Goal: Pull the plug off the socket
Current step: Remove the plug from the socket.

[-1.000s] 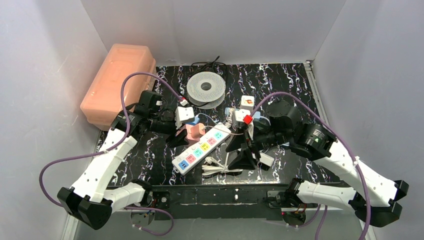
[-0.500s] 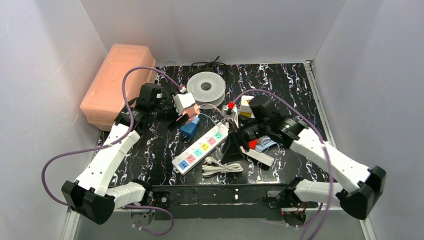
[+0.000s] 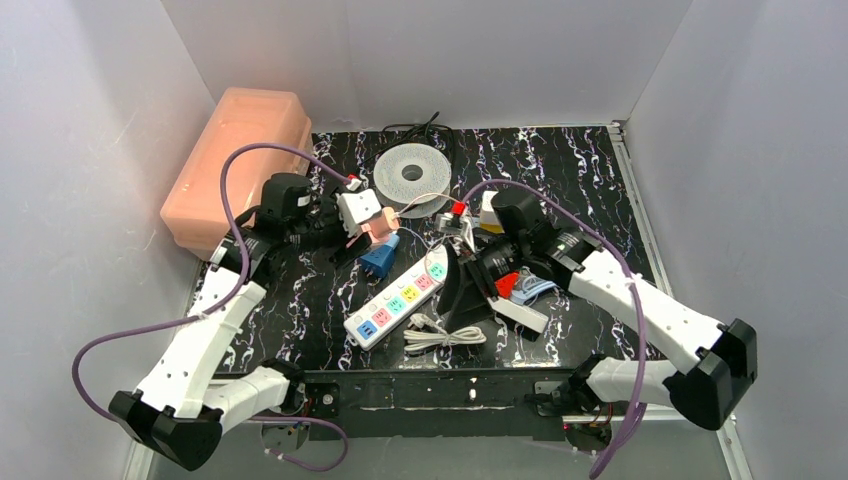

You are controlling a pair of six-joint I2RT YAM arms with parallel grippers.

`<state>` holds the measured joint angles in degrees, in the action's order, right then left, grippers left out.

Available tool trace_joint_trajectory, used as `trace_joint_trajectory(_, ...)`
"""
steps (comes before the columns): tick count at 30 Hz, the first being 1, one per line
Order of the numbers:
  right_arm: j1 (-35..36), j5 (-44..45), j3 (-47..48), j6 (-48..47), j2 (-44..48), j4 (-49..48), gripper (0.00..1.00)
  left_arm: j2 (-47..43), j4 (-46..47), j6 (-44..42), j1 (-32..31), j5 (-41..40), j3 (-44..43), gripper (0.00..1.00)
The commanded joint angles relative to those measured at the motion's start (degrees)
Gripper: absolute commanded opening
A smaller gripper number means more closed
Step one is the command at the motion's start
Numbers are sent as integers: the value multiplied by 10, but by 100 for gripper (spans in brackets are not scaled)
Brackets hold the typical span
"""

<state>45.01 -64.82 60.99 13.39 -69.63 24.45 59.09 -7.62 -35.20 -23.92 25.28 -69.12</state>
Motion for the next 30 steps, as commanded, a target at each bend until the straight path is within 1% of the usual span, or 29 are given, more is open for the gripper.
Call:
trace_joint_trajectory(1, -2, -77, 39, -7, 51, 15, 86, -3, -28, -19, 0, -2, 4, 0)
trace_joint_trajectory(4, -2, -64, 62, -1, 82, 34, 86, 6, -45, -37, 0, -14, 7, 0)
trace_joint_trajectory(7, -25, -17, 127, -1, 88, 60, 84, -6, -54, -90, -1, 8, 37, 0)
trace_joint_trajectory(10, -82, 91, 197, 51, 87, 24, 81, -32, -52, -148, -4, 23, 72, 0)
trace_joint_trajectory(12, -114, 171, 241, 83, 73, 15, 76, -52, -47, -180, -5, 37, 92, 0)
trace_joint_trajectory(13, -128, 210, 265, 94, 57, 21, 71, -62, -45, -193, -5, 47, 97, 0)
trace_joint_trajectory(15, -155, 235, 310, 118, 15, 37, 62, -80, -42, -218, -6, 63, 107, 0)
trace_joint_trajectory(17, -166, 240, 343, 143, -30, 55, 58, -95, -37, -240, -6, 74, 114, 0)
trace_joint_trajectory(20, -167, 236, 373, 167, -94, 71, 60, -116, -22, -272, -7, 85, 124, 0)
trace_joint_trajectory(23, -157, 258, 356, 183, -115, 43, 64, -129, -8, -290, -7, 94, 136, 0)
trace_joint_trajectory(26, -117, 296, 355, 179, -133, 33, 70, -138, -2, -313, -8, 105, 146, 0)
trace_joint_trajectory(28, -76, 330, 384, 160, -157, 62, 72, -136, 3, -311, -9, 103, 146, 0)
trace_joint_trajectory(30, -45, 347, 419, 155, -186, 91, 72, -129, 4, -305, -9, 96, 139, 0)
